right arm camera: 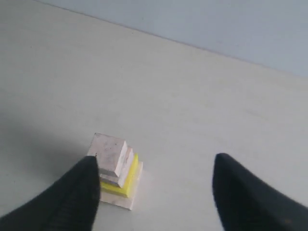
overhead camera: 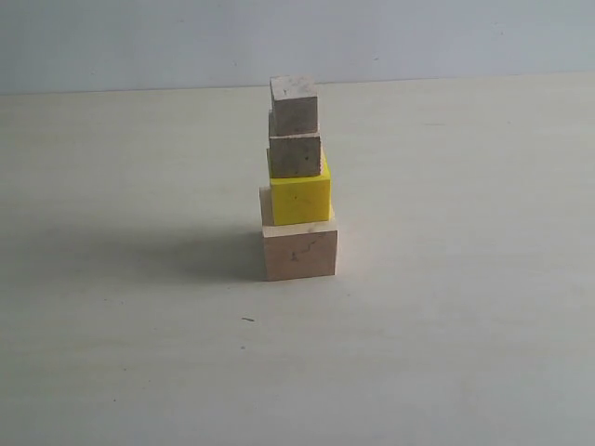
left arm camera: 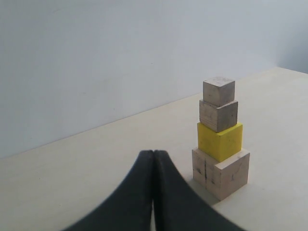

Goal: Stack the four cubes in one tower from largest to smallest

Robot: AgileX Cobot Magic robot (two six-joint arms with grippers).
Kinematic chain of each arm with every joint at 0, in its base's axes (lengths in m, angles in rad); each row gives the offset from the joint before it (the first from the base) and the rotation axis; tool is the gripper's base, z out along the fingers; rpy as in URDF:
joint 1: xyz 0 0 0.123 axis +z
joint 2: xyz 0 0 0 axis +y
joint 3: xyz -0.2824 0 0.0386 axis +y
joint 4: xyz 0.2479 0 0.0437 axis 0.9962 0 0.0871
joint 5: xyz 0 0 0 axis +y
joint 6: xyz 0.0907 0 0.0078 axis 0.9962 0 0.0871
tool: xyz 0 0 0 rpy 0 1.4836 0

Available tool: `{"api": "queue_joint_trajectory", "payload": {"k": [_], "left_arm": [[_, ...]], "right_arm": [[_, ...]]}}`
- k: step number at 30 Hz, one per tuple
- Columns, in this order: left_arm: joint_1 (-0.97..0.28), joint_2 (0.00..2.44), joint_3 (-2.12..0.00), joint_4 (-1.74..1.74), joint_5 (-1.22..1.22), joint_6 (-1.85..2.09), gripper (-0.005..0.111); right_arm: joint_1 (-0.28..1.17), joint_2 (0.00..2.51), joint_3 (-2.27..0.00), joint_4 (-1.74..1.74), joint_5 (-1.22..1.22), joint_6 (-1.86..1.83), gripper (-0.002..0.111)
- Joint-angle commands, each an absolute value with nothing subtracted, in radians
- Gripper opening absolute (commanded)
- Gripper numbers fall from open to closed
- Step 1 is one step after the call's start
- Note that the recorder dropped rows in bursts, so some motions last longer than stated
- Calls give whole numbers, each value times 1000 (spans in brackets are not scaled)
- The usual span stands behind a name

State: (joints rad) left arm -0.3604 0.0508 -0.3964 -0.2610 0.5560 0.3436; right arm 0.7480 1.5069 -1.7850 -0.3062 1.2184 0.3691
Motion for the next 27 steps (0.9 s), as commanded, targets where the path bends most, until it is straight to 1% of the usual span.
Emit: {"api": "queue_joint_trajectory", "payload": {"k": [1,2,6,14,21,24,27], "left_arm": [[-358,44,-394,-271,546,337,1],[-358,44,-394,-271,546,337,1],[-358,44,-394,-271,544,337,1],[-358,44,-367,-292,506,335,1],[-358,44,-350,-302,472,335,1],[-358,44,-350,-302,472,335,1],[-358,44,-350,-317,472,335,1]], "right_arm": [[743,1414,-1781,-362,1221,305,28],[743,1388,-1781,-380,1221,305,18],[743,1321,-1781,-408,1221,299,0],[743,1167,-1748,-426,1221,261,0],[744,978,-1577,-424,1215,261,0],[744,882,-1497,-426,1168,261,0],[744,741,-1360,-426,1099,261,0]]}}
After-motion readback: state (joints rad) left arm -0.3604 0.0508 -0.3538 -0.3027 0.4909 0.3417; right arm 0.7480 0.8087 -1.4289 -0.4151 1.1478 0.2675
